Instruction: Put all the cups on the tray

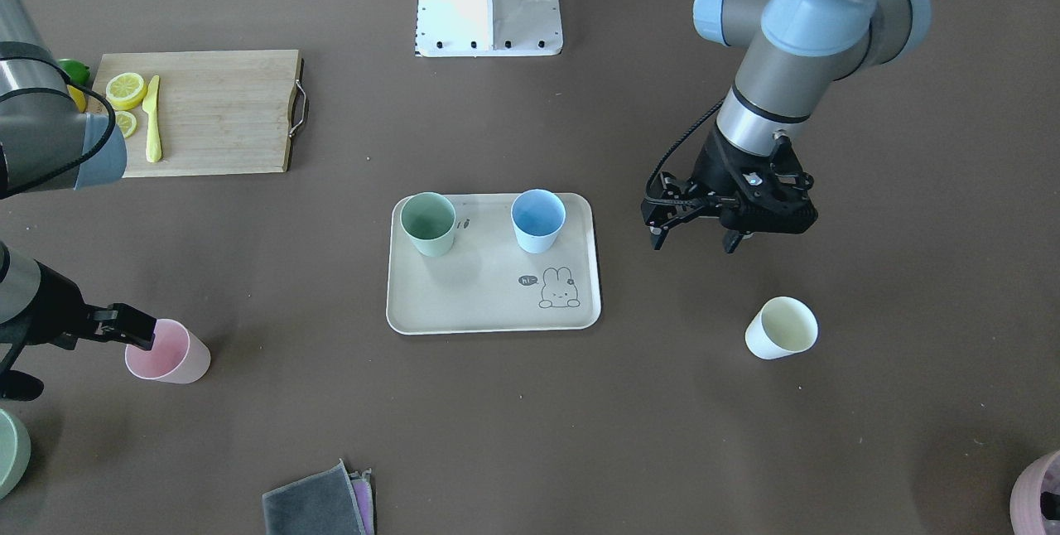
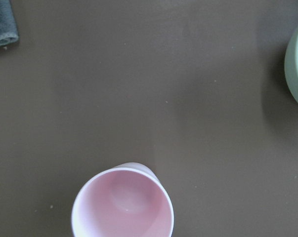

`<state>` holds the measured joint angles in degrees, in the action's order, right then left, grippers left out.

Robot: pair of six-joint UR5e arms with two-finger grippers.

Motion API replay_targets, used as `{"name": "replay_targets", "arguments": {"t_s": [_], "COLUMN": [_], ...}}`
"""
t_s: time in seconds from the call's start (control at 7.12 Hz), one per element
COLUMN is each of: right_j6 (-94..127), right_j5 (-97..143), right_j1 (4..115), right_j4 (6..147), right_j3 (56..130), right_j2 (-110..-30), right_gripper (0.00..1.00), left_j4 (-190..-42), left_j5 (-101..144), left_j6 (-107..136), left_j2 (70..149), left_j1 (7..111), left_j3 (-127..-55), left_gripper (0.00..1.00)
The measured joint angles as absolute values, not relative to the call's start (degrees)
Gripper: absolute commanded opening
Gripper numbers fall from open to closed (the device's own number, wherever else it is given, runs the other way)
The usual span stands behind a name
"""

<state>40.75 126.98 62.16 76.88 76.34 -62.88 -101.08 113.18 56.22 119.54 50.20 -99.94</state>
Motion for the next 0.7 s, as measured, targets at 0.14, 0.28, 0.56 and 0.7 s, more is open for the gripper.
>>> {"name": "replay_targets", "arguments": {"t_s": [0.14,0.28,0.56,0.7], "right_j6": [40.93,41.07,41.38,41.89], "right_j5": [126.94,126.92,127.01,127.27], "right_j1": [61.54,60.86,60.03,59.68], "right_j4": [75.52,74.99,74.83,75.05], "right_j3": [74.72,74.07,74.15,75.16], "right_j2": [-62.99,-63.28,-63.26,-62.79], "right_gripper": [0.68,0.01,0.0,0.0], "left_j4": [-101.05,-101.02,-102.14,-103.96], "left_j5": [113.97,114.35,114.63,114.65], "left_j6": [53.6,51.12,46.48,44.53], "left_j2": [118.32,117.43,116.32,116.24], "left_j1": [52.14,53.87,56.31,57.31], "left_j3": [-99.93,-99.37,-95.31,-91.9], "left_gripper": [0.97,0.97,0.97,0.97]}}
